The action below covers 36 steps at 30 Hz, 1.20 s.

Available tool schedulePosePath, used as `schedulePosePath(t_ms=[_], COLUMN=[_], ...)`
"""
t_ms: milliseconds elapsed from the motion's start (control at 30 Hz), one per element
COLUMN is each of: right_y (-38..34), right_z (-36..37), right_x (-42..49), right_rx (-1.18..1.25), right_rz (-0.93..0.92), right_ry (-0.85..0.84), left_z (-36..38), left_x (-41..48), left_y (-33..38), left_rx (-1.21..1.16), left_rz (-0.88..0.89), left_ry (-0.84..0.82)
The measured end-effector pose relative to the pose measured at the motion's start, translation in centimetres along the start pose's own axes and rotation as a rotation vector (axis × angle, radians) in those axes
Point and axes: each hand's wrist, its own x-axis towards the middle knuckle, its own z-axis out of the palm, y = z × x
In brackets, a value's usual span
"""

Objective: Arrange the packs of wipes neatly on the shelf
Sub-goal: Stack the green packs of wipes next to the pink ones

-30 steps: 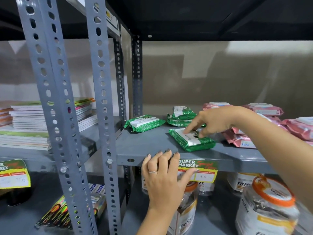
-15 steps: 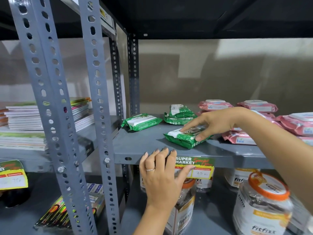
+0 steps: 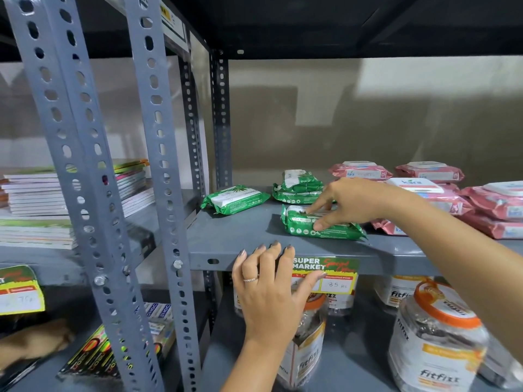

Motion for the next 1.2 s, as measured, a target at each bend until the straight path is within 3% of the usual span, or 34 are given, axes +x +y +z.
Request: schedulePosePath(t_ms=[300, 467, 667, 833, 1000, 1200], right_y=[0.6, 0.0, -4.1, -8.3, -10.0, -10.1], right_z=[0.0, -2.1, -4.4, -2.1, -0.8, -0.4], right_x=[0.0, 0.1, 6.6, 14.2, 17.7, 18.1], right_rx=[0.037, 0.034, -0.014, -0.147, -0.192, -0.180], right_rz=[-0.061, 0.002, -0.091, -0.209, -0.132, -0.151], right_ry=[-0.024, -0.161, 0.067, -0.067, -0.293, -0.270], left_z=[0.1, 0.2, 0.4, 0.6, 0.6, 0.8], left_x=[0.0, 0.0, -0.1, -0.1, -0.2, -0.4], left_y=[0.1, 0.0, -0.2, -0.4, -0.4, -0.5], left_rx=[-0.008, -0.002, 0.000, -0.007, -0.039, -0.049], left_rz=[0.001, 0.004, 0.020, 0.031, 0.023, 0.018], left_ry=[0.041, 0.041, 0.064, 0.076, 0.088, 0.082])
